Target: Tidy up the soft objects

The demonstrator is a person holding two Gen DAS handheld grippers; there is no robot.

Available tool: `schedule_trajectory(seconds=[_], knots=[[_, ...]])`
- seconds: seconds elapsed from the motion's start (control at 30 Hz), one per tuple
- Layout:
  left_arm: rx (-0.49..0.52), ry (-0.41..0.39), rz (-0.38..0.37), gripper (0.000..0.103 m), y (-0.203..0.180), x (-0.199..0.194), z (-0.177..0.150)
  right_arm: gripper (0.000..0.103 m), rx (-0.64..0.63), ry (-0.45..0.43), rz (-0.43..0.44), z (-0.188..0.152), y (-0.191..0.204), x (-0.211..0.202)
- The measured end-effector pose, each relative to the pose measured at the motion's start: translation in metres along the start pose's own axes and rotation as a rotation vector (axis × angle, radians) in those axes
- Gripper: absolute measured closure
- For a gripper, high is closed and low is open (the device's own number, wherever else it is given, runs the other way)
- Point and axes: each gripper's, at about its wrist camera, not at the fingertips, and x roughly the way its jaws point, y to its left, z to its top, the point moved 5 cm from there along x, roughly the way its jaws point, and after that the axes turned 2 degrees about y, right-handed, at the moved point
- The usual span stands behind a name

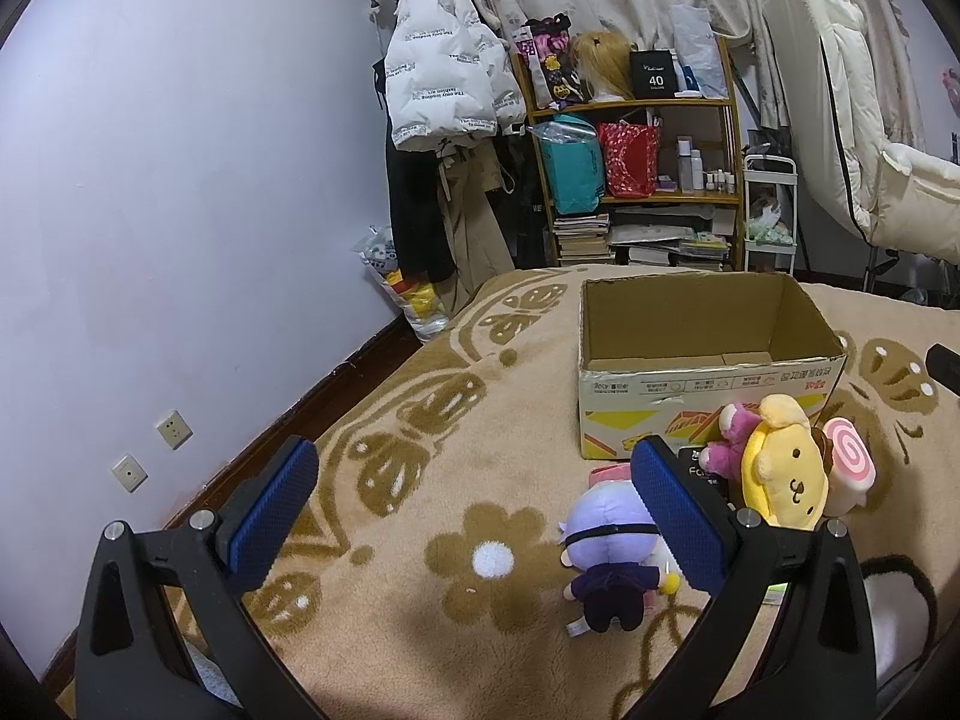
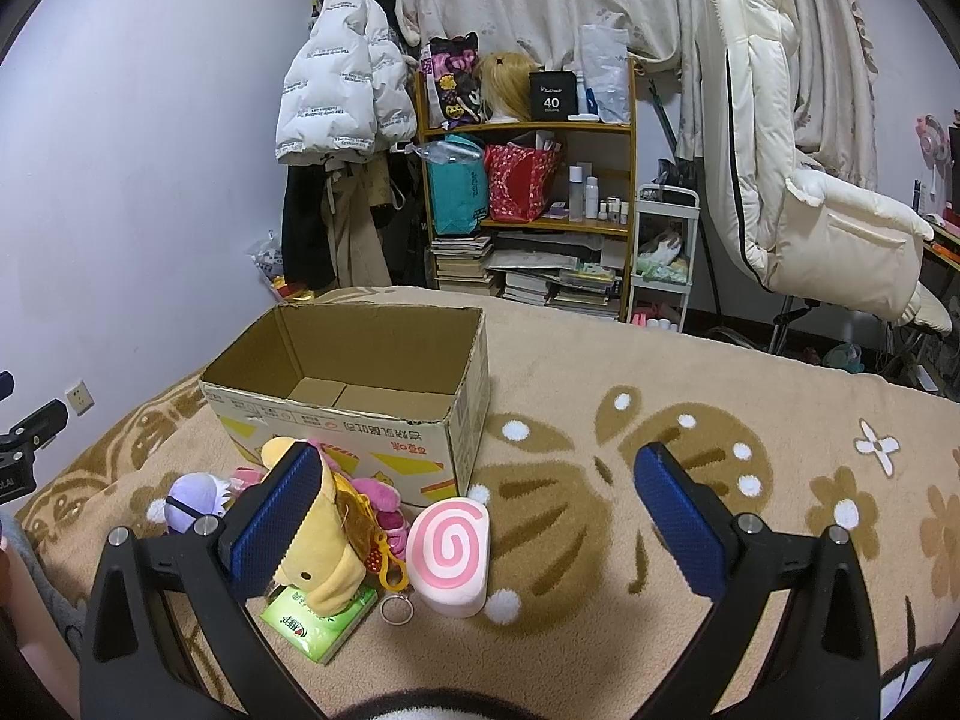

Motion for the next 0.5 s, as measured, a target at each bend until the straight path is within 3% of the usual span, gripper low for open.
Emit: schedule_trajectory(seconds=[0.5], knots=[[0.004, -0.002, 0.007, 0.0, 0.0004, -0.0068, 0.0019, 0.0, 0.003, -0.01, 0.001, 0.0021, -0.0009, -0.0024]])
